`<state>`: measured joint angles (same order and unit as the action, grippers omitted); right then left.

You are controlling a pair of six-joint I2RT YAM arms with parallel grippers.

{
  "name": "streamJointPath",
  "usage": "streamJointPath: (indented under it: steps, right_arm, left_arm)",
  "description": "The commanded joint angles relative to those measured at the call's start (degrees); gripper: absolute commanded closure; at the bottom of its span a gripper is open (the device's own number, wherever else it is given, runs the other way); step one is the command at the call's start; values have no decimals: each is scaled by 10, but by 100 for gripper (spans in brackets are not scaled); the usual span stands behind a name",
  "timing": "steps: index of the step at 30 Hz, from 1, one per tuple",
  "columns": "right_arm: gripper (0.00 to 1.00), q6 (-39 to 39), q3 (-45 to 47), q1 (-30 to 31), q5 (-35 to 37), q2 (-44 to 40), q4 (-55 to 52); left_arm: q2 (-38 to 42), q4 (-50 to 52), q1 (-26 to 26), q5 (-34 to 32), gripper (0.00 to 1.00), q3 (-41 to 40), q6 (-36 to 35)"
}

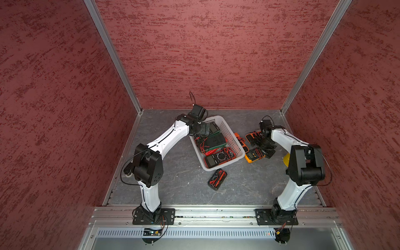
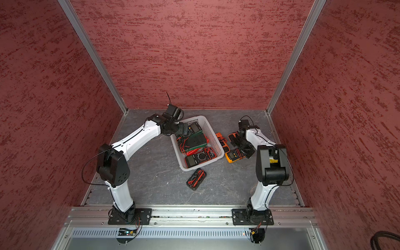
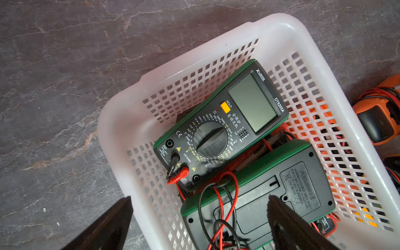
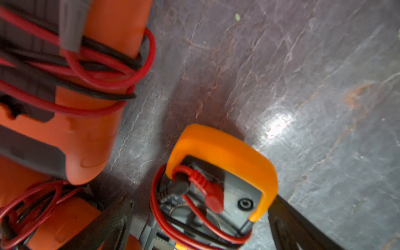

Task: Put the multimeter into the basket
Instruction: Pick up the multimeter from the center of the board.

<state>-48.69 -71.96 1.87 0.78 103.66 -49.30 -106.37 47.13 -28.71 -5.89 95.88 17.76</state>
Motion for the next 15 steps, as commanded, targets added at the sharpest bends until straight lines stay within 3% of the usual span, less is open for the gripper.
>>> streamJointPath:
  steps: [1, 12, 15]
  right_arm:
    - [1, -20, 12, -3, 21, 11, 22]
    - [10, -57, 68, -3, 33, 5, 70]
    - [24, -70, 83, -3, 32, 0, 81]
  left_arm:
    - [5, -9, 8, 11, 0, 5, -2]
    - [18, 0, 36, 20, 0, -3, -16]
    - [22, 2, 41, 21, 0, -7, -20]
